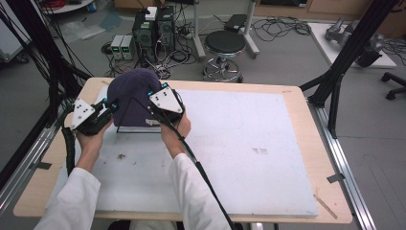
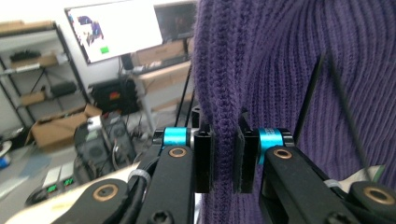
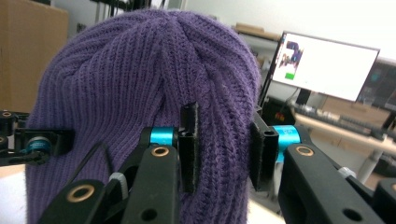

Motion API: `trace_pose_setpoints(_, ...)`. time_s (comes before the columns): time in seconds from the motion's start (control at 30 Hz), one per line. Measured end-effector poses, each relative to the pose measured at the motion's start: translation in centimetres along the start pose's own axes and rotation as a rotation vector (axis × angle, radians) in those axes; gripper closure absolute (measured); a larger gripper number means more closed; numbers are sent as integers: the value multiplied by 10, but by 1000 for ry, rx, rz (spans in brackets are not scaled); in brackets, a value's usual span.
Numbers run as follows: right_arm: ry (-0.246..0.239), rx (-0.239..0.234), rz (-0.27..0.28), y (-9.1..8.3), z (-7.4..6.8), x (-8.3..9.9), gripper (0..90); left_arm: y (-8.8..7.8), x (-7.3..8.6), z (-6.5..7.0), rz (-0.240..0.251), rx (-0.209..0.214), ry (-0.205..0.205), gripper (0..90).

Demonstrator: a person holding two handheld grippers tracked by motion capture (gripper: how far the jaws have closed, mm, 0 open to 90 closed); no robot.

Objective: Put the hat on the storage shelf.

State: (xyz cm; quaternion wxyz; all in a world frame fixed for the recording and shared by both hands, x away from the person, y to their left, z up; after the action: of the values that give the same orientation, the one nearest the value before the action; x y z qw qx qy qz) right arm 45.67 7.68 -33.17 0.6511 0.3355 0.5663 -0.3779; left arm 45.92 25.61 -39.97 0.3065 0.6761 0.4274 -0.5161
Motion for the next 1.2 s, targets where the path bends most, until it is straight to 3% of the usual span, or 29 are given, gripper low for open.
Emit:
trace_pose_setpoints(0.1, 1, 1, -19, 2, -6, 13, 703, -2, 9, -2, -15, -9, -27, 815)
trace_pose_setpoints(0.17, 6, 3, -32, 3, -8, 18, 702, -3, 10, -3, -20, -7, -19, 814)
trace_pose_setpoints(0.47, 25, -2, -51, 5, -3, 21, 663, -2, 13, 1, -31, 10, -21, 802)
trace_pose_setpoints(0.6, 69, -21, -62, 5, -2, 22, 652, -2, 15, 0, -43, 8, -22, 801)
trace_pose_setpoints(0.8, 66, -86, -60, 6, -9, 22, 622, -4, 21, -3, -66, -3, -31, 788)
trace_pose_setpoints(0.87, 75, -96, -65, 6, -9, 23, 578, -5, 22, -3, -65, -14, -29, 773)
trace_pose_setpoints(1.03, 120, -82, -72, 6, -4, 24, 372, -9, 25, -6, -59, -54, -65, 671)
trace_pose_setpoints(1.13, 134, -90, -72, 4, -2, 22, 288, -11, 22, -8, -58, -102, -96, 511)
trace_pose_setpoints(1.2, 141, -91, -72, 4, -1, 22, 264, -13, 18, -7, -47, -107, -108, 473)
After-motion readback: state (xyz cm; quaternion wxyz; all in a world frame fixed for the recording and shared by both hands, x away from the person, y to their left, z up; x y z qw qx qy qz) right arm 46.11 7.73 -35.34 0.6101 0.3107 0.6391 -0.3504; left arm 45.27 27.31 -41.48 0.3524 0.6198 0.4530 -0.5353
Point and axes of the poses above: each handheld gripper's, and its own axes: y roughly forward along the jaws, x roughly out of its underside, z roughly to its right, the point moved 9 cm from there along y, roughly forward along the jaws, and after that the axes turned 6 degrees about y, right-handed, at the moved point
